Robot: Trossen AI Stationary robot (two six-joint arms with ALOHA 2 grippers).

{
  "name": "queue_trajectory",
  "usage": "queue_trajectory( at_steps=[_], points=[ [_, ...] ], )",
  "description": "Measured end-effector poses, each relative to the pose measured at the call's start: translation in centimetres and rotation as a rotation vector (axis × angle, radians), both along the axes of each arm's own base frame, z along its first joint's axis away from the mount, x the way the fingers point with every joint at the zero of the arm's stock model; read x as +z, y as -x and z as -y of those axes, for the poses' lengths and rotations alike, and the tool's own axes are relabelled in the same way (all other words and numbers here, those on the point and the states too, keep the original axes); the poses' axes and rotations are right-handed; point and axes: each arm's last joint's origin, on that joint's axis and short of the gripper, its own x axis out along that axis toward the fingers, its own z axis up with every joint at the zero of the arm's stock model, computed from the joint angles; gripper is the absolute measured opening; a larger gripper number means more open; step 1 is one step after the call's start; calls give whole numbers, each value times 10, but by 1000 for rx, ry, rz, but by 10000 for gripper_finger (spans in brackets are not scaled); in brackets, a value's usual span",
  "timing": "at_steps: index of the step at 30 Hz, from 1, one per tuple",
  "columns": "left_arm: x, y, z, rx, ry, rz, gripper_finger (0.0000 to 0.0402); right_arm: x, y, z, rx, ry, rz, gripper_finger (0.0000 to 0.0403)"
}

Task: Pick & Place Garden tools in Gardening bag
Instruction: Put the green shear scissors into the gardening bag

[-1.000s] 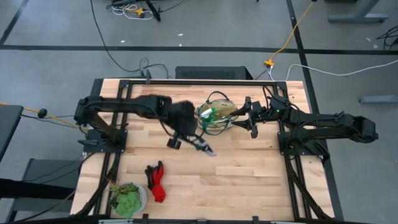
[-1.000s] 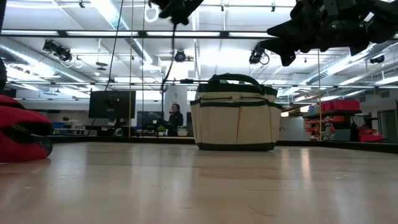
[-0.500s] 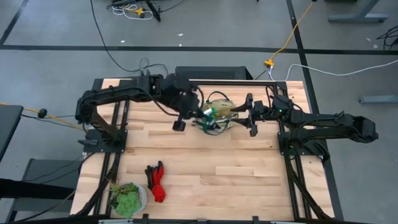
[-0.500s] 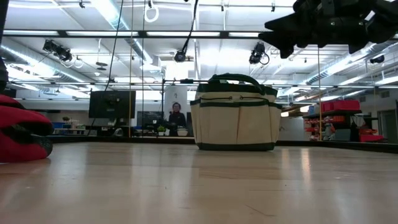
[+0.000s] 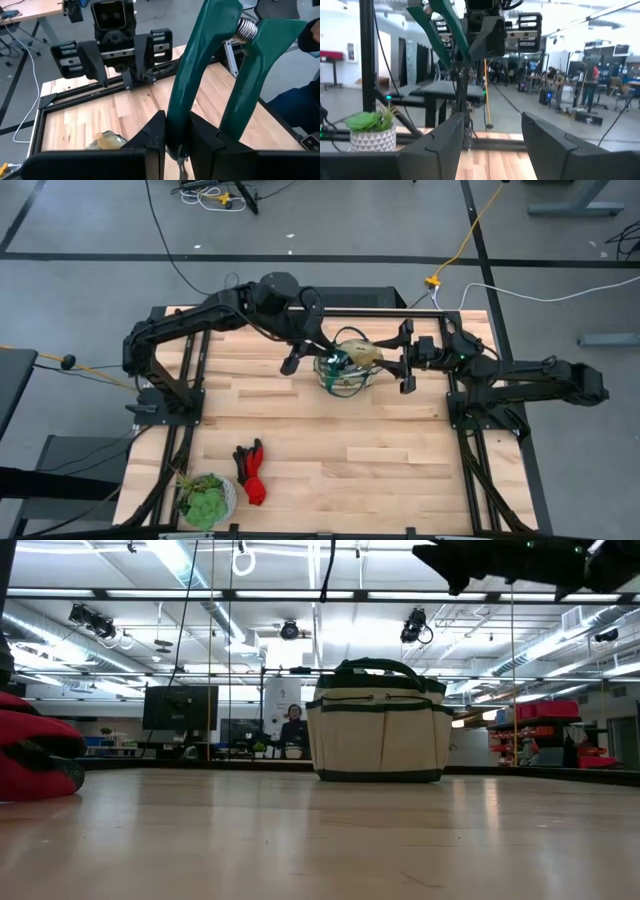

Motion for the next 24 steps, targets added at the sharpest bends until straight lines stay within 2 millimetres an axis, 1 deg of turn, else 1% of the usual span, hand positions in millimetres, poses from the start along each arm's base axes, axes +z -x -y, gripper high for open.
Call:
queue_trajectory(
  at_steps=[6, 12, 17, 24],
  points=[
    [0, 0, -1, -2, -4, 1, 60, 32, -5, -3, 27, 5, -62, 204],
    [-2, 1, -1, 0, -33, -12, 60, 56, -4, -4, 59, 12, -99, 204],
    [-4, 1, -2, 14, -80, -26, 60, 62, -4, -4, 59, -1, -149, 204],
    [-7, 3, -2, 26, -107, -59, 60, 62, -4, -4, 58, 0, -157, 204]
  ],
)
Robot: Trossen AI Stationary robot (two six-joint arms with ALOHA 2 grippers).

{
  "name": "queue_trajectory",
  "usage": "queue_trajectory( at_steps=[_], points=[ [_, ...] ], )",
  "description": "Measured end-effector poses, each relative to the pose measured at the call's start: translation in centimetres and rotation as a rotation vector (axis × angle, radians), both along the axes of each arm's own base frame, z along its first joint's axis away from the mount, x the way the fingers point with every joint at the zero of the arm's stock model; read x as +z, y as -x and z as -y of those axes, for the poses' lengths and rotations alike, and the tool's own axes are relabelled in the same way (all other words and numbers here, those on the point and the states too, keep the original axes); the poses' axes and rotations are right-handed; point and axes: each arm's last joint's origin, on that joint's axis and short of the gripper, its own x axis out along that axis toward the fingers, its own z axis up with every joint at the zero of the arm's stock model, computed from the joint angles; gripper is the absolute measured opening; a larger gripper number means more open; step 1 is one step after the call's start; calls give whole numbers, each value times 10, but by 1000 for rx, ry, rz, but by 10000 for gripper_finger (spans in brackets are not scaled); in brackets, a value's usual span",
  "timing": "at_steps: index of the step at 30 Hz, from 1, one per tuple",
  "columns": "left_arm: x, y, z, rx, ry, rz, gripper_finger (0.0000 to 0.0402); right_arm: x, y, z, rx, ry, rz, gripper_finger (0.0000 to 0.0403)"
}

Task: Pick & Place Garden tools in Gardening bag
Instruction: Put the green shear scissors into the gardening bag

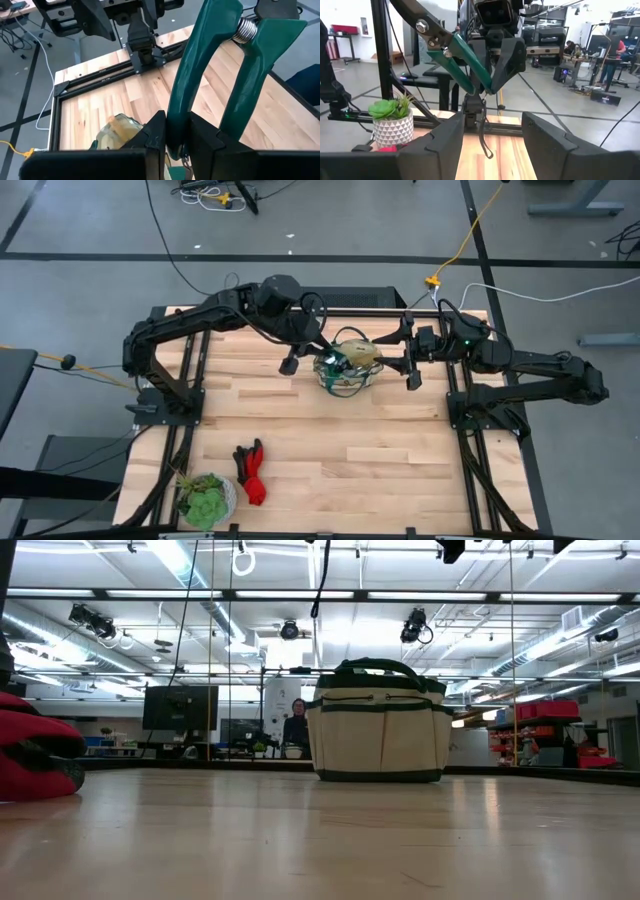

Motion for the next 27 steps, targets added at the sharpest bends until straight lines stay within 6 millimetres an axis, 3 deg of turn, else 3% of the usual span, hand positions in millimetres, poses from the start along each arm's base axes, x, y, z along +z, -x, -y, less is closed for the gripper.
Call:
queue_trajectory(
  at_steps=[15, 27],
  points=[
    [7, -3, 4, -132, 124, 80, 60, 3, -14, 3, 19, 86, 99, 207],
    [8, -3, 4, -132, 131, 85, 60, 4, -32, 2, 23, 105, 200, 288]
  ],
)
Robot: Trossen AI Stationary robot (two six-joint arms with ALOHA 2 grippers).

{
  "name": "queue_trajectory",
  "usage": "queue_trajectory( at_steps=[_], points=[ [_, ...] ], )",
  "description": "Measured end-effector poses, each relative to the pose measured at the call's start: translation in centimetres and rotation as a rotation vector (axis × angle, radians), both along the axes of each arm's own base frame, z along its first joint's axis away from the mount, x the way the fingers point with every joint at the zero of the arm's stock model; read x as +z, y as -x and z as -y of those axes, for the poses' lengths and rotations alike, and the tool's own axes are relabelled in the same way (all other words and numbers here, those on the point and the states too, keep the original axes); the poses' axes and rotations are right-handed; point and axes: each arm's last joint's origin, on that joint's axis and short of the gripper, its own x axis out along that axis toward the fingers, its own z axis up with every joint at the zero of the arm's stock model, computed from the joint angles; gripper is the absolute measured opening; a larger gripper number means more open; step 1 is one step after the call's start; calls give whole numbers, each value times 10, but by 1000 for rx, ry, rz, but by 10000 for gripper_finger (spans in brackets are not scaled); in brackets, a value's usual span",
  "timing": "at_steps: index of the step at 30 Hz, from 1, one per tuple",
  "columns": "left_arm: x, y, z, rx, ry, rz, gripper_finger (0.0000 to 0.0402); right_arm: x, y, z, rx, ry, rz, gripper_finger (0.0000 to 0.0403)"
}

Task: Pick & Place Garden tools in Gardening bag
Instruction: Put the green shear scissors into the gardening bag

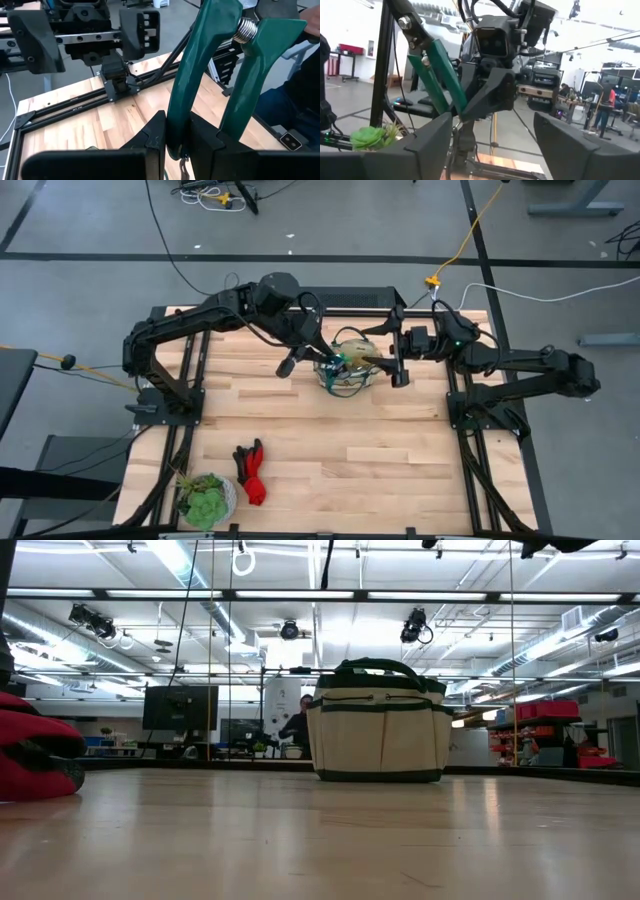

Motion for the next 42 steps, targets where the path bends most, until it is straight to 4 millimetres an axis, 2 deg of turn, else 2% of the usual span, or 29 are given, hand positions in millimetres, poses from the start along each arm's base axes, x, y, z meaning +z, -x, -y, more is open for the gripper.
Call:
queue_trajectory(
  at_steps=[6, 12, 16, 21, 28, 42],
  points=[
    [0, 0, 0, 0, 0, 0, 60, 0, -1, -4, 5, 37, 5, 310],
    [1, 0, 0, 0, -1, 6, 59, 15, -5, -9, 5, 77, -5, 311],
    [1, -1, 0, 1, -3, 13, 60, 21, -14, -11, 18, 90, -25, 311],
    [1, -1, 0, 0, -3, 17, 59, 15, -33, -14, 29, 141, -71, 311],
    [1, -1, 0, 1, -2, 16, 59, 18, -54, -18, 39, 186, -71, 311],
    [1, 0, 0, 0, 9, 4, 59, 23, -59, -32, 64, 241, -48, 311]
  ],
)
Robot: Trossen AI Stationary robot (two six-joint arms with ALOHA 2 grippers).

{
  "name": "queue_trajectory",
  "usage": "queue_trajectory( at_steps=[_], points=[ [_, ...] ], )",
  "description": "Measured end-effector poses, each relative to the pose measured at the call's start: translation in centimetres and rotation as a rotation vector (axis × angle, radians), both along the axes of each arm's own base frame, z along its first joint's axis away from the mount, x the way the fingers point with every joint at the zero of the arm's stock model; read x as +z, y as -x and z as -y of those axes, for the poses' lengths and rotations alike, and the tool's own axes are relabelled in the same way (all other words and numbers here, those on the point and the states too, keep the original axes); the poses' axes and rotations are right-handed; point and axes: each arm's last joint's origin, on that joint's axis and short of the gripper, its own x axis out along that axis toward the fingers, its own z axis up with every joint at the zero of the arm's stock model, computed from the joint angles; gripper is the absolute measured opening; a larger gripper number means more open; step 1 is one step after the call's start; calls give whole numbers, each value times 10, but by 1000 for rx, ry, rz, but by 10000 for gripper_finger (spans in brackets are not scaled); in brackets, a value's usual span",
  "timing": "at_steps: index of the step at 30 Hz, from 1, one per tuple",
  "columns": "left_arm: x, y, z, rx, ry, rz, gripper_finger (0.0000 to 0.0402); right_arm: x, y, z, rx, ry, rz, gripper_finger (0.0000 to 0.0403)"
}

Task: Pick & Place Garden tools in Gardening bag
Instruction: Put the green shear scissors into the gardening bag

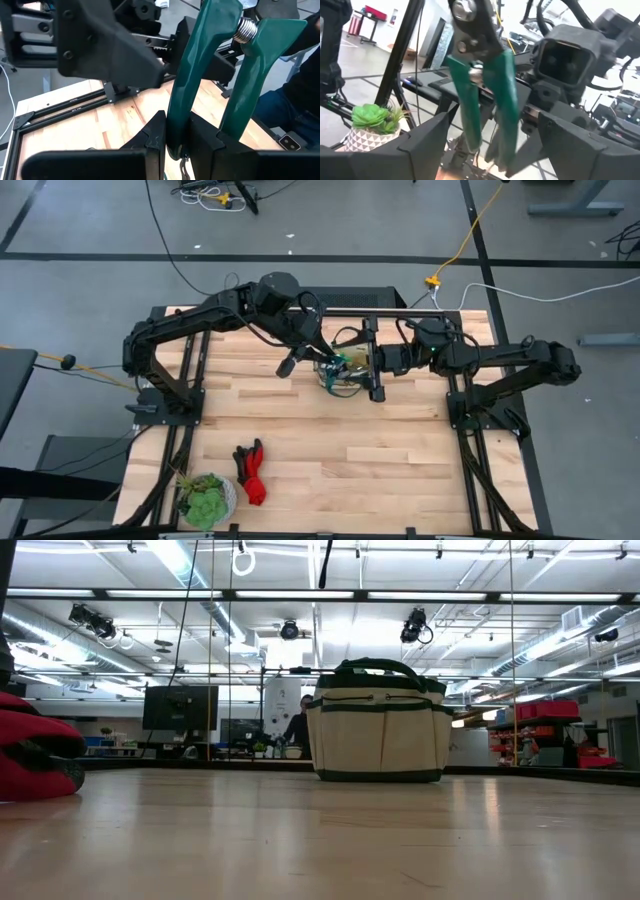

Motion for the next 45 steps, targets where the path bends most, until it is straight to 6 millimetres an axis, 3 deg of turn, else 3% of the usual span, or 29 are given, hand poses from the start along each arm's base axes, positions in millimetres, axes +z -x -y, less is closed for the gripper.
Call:
queue_trajectory(
  at_steps=[10, 17, 27, 36, 45],
  points=[
    [0, 0, 0, -4, 11, -2, 59, 0, 0, -4, 10, 13, 4, 311],
    [-1, 1, 0, 3, 7, -16, 59, -3, 2, -1, -112, -14, -53, 311],
    [-3, 1, -1, 19, -65, -17, 59, 10, 31, 0, -148, -121, -108, 311],
    [-10, 5, -6, 165, -342, -91, 59, 28, 67, 0, -178, -249, -89, 311],
    [-14, 2, 5, 211, -663, -147, 59, 28, 70, 3, -175, -415, -118, 311]
  ],
)
